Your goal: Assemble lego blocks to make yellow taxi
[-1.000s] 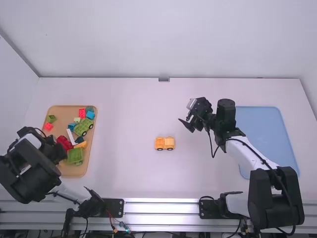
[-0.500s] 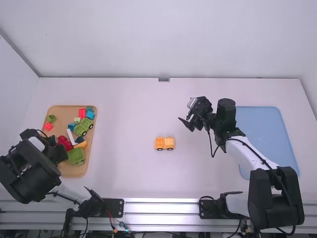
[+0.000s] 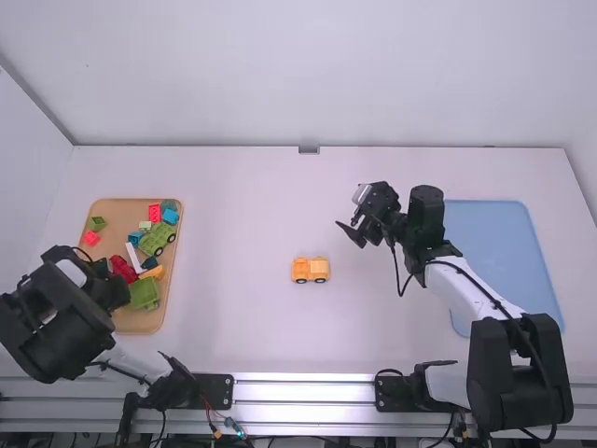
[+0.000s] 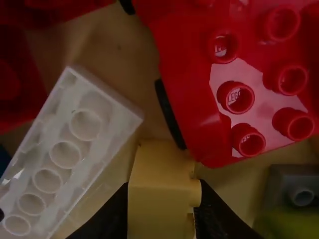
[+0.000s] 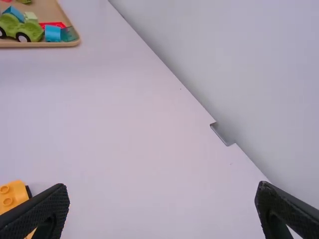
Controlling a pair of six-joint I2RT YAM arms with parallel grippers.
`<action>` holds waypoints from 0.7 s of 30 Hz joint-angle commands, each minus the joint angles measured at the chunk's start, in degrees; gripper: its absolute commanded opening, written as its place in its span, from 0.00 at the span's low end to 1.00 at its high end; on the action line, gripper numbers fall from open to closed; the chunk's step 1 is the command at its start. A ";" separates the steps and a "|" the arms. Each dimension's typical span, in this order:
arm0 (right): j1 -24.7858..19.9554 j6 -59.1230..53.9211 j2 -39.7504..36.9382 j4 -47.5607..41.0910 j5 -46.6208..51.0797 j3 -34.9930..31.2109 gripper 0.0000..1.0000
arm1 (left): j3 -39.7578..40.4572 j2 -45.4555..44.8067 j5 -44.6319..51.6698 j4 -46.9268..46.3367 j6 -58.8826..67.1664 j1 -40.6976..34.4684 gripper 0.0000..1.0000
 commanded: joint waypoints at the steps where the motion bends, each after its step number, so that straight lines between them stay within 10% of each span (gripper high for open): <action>1: 0.02 0.55 -0.15 0.13 -0.17 -0.31 0.98 | -0.35 0.87 -0.22 -0.48 0.59 -0.55 0.33; 21: 0.04 11.26 -0.15 4.92 -9.75 -0.33 0.98 | 5.84 -5.05 5.14 -8.76 -3.37 -1.62 0.02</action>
